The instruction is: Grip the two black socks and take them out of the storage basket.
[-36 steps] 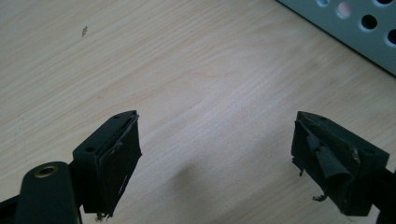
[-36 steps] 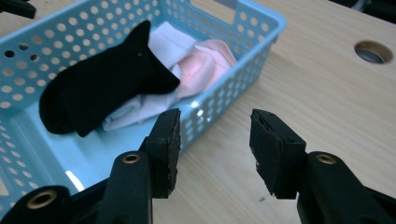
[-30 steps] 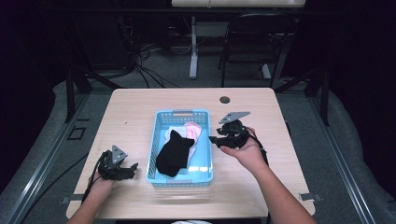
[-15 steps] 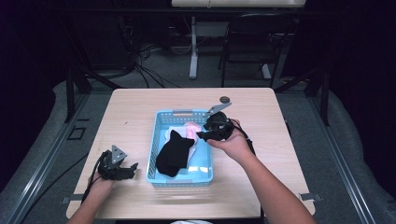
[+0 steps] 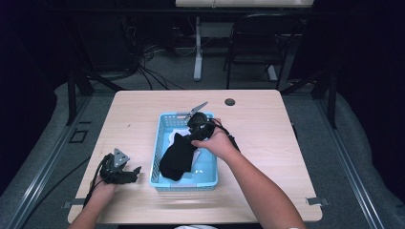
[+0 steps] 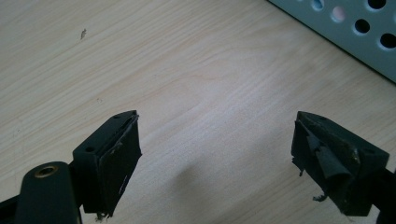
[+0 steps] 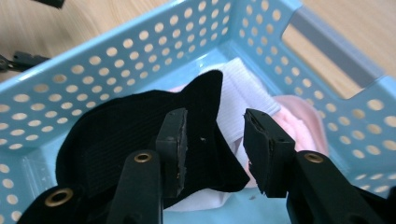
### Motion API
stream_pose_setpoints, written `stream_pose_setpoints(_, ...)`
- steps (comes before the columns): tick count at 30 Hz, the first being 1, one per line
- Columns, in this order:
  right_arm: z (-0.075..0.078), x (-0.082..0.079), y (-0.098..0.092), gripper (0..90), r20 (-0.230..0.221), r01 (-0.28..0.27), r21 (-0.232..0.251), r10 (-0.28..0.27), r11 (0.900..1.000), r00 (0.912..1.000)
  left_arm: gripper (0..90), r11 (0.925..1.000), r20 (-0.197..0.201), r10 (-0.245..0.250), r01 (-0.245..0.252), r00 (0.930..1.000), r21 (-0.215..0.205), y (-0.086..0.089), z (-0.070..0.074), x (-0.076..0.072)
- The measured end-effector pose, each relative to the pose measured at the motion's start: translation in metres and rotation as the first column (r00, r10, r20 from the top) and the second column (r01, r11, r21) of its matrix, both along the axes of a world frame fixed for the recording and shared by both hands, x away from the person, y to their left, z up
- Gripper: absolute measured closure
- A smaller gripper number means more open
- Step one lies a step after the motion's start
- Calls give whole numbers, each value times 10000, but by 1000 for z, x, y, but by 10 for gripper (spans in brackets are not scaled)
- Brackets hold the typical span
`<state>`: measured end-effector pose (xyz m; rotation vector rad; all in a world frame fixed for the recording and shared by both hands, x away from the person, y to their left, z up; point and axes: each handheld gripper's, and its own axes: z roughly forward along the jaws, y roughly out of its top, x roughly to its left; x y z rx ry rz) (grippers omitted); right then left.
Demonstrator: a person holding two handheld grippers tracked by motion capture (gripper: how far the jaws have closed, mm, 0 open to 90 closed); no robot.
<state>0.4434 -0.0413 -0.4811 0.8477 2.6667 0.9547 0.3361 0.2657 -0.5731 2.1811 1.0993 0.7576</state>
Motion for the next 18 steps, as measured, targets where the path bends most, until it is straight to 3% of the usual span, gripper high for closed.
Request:
stream_pose_setpoints(3, -7, 5, 3, 597, -245, 5, -279, -12, 9996, 9997, 156, 10000, 5, -18, 18, 10000, 23, 0, 0, 0)
stream_pose_setpoints(18, -32, 8, 19, 610, -1260, -349, -491, 284, 9982, 9916, 156, 10000, 11, -20, 20, 10000, 23, 0, 0, 0)
